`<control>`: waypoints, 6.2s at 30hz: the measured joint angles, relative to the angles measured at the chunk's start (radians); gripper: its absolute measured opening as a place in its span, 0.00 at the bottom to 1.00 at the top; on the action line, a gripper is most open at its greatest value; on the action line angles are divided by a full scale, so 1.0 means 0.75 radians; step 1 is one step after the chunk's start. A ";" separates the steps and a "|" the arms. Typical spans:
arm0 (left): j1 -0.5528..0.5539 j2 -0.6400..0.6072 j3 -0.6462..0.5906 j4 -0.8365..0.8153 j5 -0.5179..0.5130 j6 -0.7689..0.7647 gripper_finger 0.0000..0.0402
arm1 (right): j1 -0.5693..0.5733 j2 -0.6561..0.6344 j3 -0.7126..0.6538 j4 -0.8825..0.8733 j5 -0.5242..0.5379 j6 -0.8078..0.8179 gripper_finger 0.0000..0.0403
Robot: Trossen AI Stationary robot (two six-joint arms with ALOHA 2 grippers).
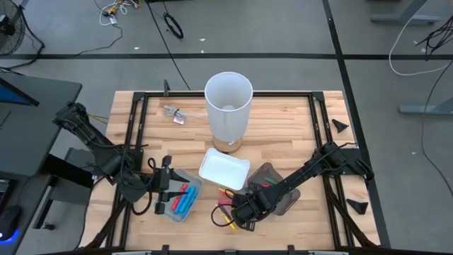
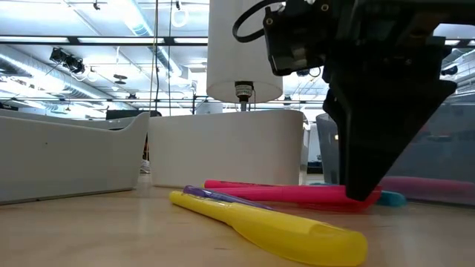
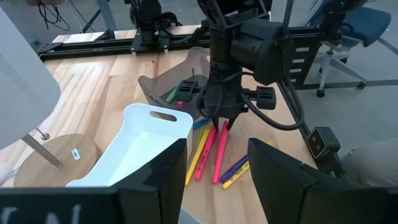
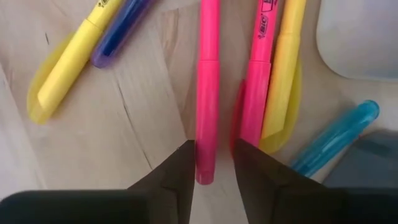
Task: Pick & Place Markers
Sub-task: Put the bottom pink marker pen in the white bin, then put the left pink marker pen in the white bin
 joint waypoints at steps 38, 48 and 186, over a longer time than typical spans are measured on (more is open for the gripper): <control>0.000 0.000 0.000 0.001 0.000 0.000 0.44 | 0.021 -0.244 0.086 -0.185 -0.064 -0.072 0.04; 0.000 -0.001 0.000 0.027 -0.029 -0.031 0.44 | 0.082 -0.435 0.087 -0.196 0.164 -0.117 0.04; 0.141 0.678 0.455 -0.259 0.366 -1.743 0.44 | 0.388 -0.498 0.086 -0.197 0.528 -0.441 0.34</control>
